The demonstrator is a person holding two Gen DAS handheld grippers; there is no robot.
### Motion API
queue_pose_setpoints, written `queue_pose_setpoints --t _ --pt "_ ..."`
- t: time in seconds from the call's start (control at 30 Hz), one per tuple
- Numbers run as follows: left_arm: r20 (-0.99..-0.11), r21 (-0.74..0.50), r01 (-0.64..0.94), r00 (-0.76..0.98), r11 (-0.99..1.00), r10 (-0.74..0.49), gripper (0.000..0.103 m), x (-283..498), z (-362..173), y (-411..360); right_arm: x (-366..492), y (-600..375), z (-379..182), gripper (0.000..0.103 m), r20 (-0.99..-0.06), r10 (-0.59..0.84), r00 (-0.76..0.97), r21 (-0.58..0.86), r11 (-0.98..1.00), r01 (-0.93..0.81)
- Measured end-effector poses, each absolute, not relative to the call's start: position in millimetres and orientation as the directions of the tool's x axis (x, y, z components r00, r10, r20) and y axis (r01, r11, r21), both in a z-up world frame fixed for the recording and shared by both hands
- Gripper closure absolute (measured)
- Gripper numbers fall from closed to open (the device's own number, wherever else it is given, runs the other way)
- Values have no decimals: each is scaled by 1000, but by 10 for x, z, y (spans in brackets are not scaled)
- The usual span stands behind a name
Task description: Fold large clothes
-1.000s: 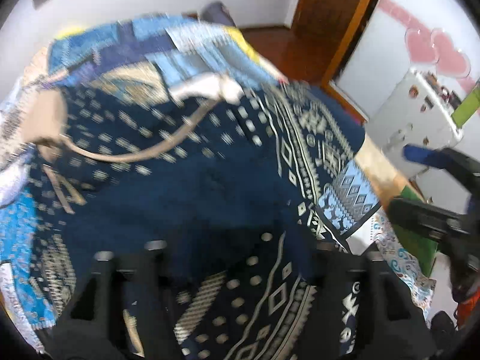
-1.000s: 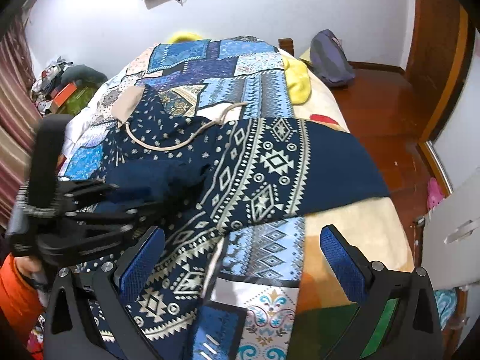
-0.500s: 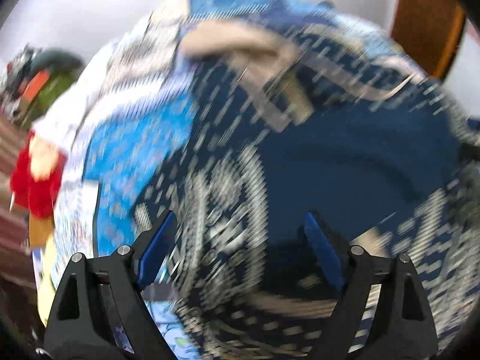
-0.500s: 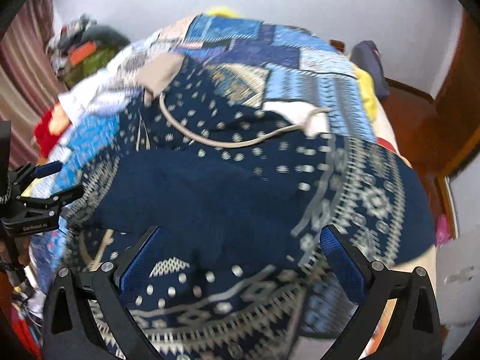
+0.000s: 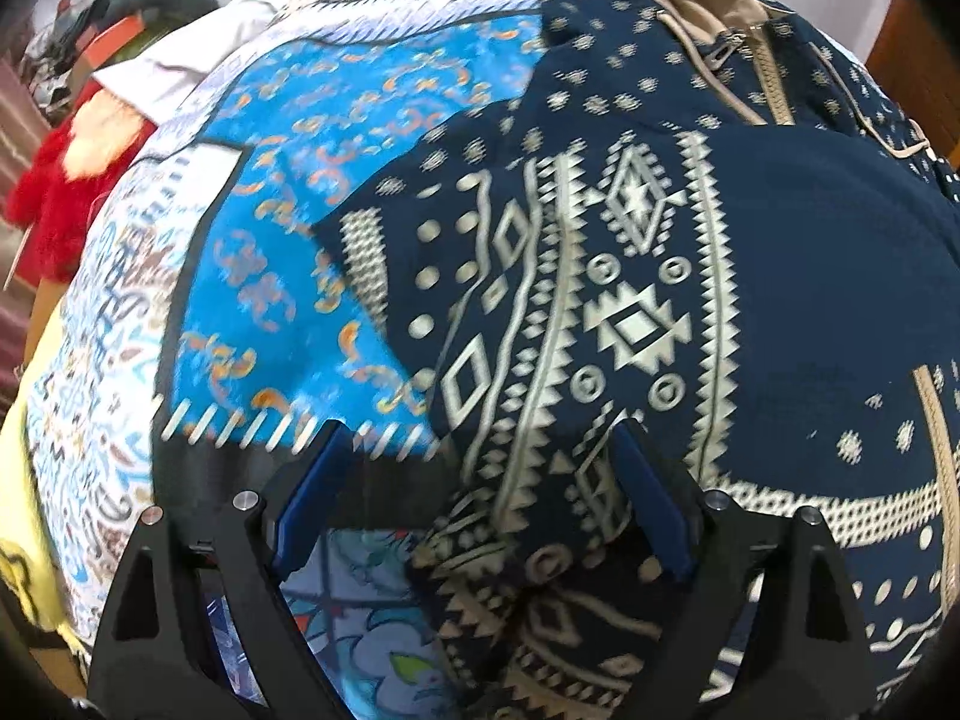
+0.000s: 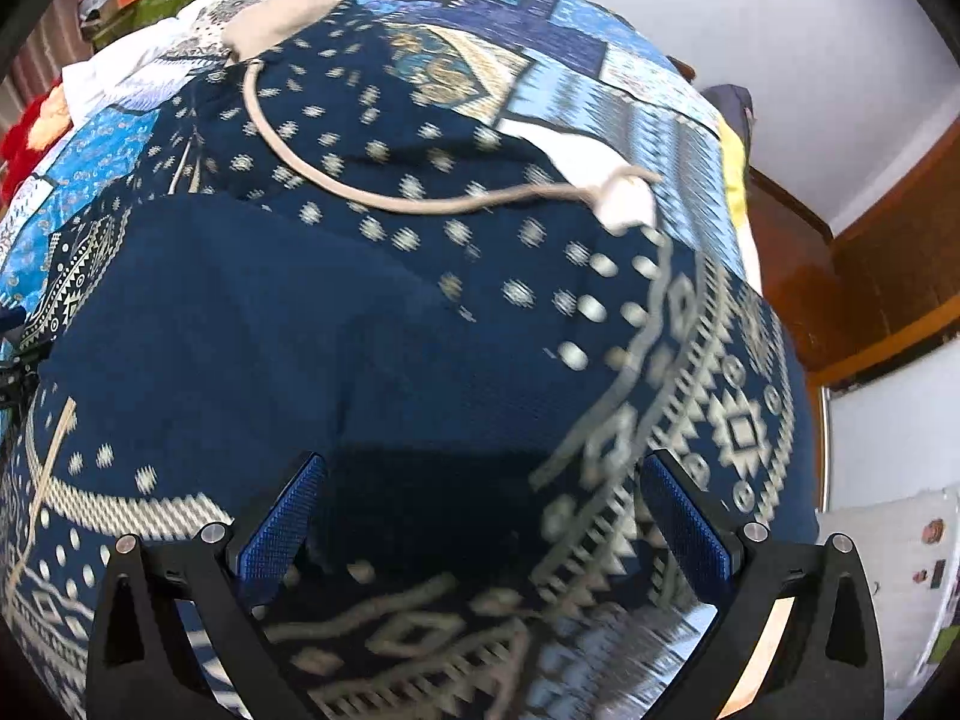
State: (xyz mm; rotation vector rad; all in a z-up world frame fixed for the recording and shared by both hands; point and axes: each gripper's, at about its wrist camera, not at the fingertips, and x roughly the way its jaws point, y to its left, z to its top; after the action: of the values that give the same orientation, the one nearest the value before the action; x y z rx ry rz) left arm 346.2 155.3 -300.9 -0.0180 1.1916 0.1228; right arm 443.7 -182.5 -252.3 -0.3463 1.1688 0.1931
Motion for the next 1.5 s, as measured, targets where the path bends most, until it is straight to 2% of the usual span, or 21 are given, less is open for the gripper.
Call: queue_pose_setpoints --t 0.23,0.43,0.6,0.8,0.9,1.27,1.4,1.5 --pt "-922 119 -99 359 988 147 15 3326 -2842 1513 4238 -2220 -2376 0 -938 80 338 2 975 -224" --pt "-886 132 -67 439 989 148 15 3341 -2387 1302 3967 -2562 -1973 0 -894 64 443 -19 984 -179" --pt "-851 101 -24 517 995 99 15 3586 -1988 963 3891 -3036 -1668 0 -854 45 519 0 996 -86" --pt "-859 5 85 511 996 -40 14 3944 -1887 378 3849 -3740 -1593 0 -844 91 528 144 988 60" --pt "-867 -33 141 489 989 -98 14 4133 -1963 35 3853 -3953 -1672 0 -843 93 530 183 976 119" --pt "-907 -41 288 390 957 -156 14 4473 -2435 -921 4365 -4492 -2563 0 -905 114 411 261 910 323" --pt "-902 -28 307 403 951 -157 13 4516 -2466 -1090 4546 -4654 -2872 0 -878 238 416 410 823 394" --pt "-900 -15 314 409 949 -150 12 4554 -2466 -1153 4635 -4753 -2990 2 -847 273 456 482 757 441"
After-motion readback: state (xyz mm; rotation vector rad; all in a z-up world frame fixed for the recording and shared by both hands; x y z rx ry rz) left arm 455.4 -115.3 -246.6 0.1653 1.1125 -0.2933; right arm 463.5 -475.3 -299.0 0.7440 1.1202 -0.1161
